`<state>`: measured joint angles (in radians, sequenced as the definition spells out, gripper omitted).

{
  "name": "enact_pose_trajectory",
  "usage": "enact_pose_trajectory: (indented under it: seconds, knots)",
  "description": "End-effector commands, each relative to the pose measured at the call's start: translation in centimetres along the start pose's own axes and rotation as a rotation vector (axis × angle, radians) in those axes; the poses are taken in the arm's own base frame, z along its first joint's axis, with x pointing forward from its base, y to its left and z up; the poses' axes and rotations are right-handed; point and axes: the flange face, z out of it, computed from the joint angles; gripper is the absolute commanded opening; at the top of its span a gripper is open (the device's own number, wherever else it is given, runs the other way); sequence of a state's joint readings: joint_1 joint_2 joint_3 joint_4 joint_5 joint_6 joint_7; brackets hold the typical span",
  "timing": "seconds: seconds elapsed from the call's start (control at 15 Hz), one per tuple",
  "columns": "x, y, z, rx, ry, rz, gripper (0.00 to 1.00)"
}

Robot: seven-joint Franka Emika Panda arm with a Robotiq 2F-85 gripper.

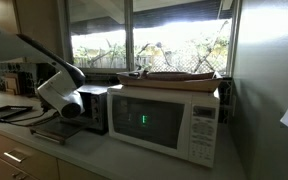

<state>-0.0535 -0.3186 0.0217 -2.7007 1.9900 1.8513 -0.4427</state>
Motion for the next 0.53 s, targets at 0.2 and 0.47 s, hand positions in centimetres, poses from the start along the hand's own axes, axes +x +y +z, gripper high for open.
enact_pose_trajectory:
  seconds: [0.2,0.47]
  knots:
    - [-0.9,1.0,-1.6,-0.041,-0.063,-0.007,0.01]
    - [-1.1,1.2,-2.8,0.063,-0.136,-0.069,0.01]
